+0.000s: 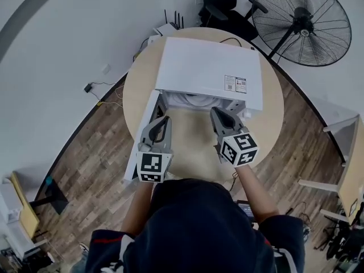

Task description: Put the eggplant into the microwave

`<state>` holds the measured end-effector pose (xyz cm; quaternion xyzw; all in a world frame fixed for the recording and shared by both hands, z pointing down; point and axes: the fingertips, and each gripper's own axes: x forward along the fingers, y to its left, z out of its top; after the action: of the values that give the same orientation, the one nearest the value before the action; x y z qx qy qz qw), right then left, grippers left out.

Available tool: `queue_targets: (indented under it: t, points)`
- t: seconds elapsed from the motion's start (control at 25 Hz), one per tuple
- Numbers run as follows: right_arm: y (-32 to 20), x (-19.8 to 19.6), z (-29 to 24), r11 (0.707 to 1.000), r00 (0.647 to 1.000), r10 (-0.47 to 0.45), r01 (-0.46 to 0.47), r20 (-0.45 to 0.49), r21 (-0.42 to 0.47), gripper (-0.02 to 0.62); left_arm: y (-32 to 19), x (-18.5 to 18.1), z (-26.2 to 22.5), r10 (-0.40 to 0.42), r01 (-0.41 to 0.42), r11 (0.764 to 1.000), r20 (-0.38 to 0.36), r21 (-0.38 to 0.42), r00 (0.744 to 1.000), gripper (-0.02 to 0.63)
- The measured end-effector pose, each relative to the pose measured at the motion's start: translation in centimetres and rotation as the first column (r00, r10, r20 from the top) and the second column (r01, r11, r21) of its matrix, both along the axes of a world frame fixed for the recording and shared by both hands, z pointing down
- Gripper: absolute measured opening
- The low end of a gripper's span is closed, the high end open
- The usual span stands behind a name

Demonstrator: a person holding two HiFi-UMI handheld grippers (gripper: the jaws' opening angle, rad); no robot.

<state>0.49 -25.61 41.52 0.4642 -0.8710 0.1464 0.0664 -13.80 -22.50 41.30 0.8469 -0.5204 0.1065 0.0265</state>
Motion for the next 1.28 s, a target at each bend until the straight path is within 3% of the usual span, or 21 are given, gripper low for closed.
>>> queue_targets:
  t: [0.44, 1.28]
  points:
    - [1.5, 1.3, -5.1, 0.992, 0.998, 0.049, -0.053, 0.04, 0.117, 0.012, 0.5, 1.2, -3.7, 0.057, -0.056, 0.996, -0.006, 0.075, 0.998, 0.017]
    - [1.9, 1.1, -5.9, 0.986, 0.995, 0.076, -0.085, 0.066, 0.146, 0.012, 1.1, 1.7, -4.1, 0.086, -0.085, 0.992, -0.002, 0.089, 0.996, 0.017]
